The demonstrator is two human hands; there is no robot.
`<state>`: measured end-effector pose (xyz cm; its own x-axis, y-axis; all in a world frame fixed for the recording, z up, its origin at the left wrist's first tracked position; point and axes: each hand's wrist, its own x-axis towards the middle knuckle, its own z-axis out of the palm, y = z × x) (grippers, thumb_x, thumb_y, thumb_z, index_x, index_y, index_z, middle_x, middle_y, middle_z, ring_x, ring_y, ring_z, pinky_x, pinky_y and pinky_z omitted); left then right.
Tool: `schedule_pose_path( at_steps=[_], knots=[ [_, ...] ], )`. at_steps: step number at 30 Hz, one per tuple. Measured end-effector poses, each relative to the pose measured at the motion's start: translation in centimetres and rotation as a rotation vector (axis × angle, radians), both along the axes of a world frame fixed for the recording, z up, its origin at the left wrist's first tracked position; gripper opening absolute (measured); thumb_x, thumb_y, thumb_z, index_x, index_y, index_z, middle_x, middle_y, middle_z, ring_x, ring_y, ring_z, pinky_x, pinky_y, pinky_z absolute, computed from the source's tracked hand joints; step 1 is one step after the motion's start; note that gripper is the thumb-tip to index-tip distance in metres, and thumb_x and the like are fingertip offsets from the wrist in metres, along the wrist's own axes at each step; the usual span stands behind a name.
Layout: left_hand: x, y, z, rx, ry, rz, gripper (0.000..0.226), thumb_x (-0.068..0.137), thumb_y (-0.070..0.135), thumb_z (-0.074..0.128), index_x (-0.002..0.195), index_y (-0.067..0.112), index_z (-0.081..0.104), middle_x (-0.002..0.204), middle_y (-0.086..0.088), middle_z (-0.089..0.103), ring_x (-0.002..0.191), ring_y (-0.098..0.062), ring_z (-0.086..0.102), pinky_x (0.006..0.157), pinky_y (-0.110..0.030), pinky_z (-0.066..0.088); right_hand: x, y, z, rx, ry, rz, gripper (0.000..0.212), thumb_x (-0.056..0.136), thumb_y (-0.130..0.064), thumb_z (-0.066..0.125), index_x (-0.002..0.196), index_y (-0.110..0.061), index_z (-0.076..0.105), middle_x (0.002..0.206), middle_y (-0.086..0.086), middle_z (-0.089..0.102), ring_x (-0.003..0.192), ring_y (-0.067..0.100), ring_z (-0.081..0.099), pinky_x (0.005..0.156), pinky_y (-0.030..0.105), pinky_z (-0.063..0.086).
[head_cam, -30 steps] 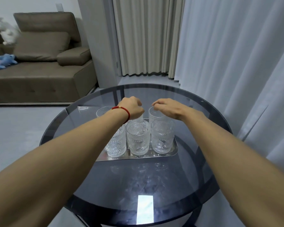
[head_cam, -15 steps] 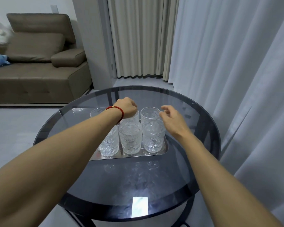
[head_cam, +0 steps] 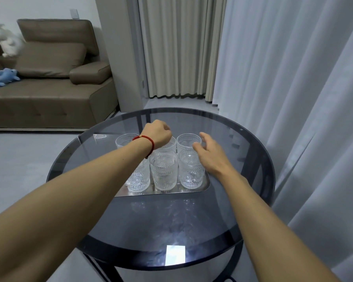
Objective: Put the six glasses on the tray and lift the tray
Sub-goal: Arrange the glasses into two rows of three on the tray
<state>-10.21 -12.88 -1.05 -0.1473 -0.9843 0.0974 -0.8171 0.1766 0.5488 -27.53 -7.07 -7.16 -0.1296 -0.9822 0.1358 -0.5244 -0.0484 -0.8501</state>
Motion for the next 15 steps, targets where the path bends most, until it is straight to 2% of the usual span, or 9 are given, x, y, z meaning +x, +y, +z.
schedule_pose_path(
  at_steps=[3,6,8,10,12,14,15],
  knots=[
    [2.3,0.4,0.5,-0.14,0.004,0.053,0.036,0.09,0.009,0.046,0.117,0.008,0.071,0.115,-0.015,0.072,0.102,-0.033,0.067,0.094,-0.042,0.055,0.0,0.0,-0.1,-0.014,0.017,-0.006,0.063,0.102,-0.038,0.048,0.159,-0.02,0.027,0.164,0.003,0.032,0.146,0.022,0.036,0.119,0.045,0.032],
    [5.9,0.1,0.1,-0.192,-0.058,0.162,0.036,0.088,0.006,0.046,0.115,0.007,0.07,0.117,-0.018,0.07,0.105,-0.036,0.064,0.096,-0.046,0.054,-0.4,0.0,-0.2,-0.018,0.021,-0.021,0.062,0.102,-0.041,0.048,0.158,-0.021,0.029,0.163,0.004,0.033,0.145,0.022,0.038,0.116,0.043,0.034],
    [8.3,-0.1,-0.7,-0.121,-0.139,0.202,0.041,0.091,0.008,0.046,0.128,0.01,0.063,0.134,-0.016,0.062,0.12,-0.035,0.058,0.104,-0.047,0.048,-0.7,0.1,-0.3,-0.024,0.024,-0.033,0.061,0.102,-0.042,0.05,0.156,-0.022,0.032,0.161,0.005,0.034,0.142,0.023,0.041,0.112,0.041,0.035],
    [9.7,-0.1,-1.6,0.007,-0.161,0.164,0.049,0.097,0.014,0.044,0.146,0.018,0.046,0.152,-0.012,0.046,0.137,-0.032,0.045,0.114,-0.045,0.037,-0.8,0.1,-0.4,-0.032,0.018,-0.043,0.06,0.102,-0.041,0.051,0.155,-0.022,0.033,0.16,0.005,0.035,0.141,0.023,0.042,0.112,0.043,0.037],
    [10.2,-0.1,-2.4,0.089,-0.083,0.116,0.053,0.099,0.018,0.042,0.151,0.024,0.036,0.159,-0.009,0.035,0.141,-0.029,0.039,0.109,-0.036,0.037,-0.9,0.2,-0.5,-0.033,0.012,-0.049,0.059,0.101,-0.04,0.051,0.155,-0.021,0.034,0.159,0.006,0.036,0.139,0.023,0.043,0.112,0.043,0.038],
    [10.1,-0.2,-2.6,0.089,0.022,0.121,0.058,0.096,0.011,0.044,0.152,0.023,0.035,0.159,-0.006,0.034,0.141,-0.025,0.039,0.101,-0.029,0.037,-0.9,0.2,-0.7,-0.034,0.019,-0.05,0.058,0.102,-0.039,0.051,0.154,-0.02,0.035,0.158,0.007,0.038,0.138,0.023,0.044,0.112,0.042,0.038],
    [10.0,-0.2,-2.6,0.085,0.047,0.125,0.061,0.094,0.008,0.046,0.152,0.021,0.034,0.159,-0.006,0.035,0.142,-0.025,0.038,0.103,-0.029,0.036,-0.9,0.2,-0.8,-0.034,0.026,-0.051,0.057,0.102,-0.039,0.051,0.154,-0.02,0.036,0.157,0.008,0.038,0.138,0.023,0.044,0.112,0.042,0.038]
  ],
)
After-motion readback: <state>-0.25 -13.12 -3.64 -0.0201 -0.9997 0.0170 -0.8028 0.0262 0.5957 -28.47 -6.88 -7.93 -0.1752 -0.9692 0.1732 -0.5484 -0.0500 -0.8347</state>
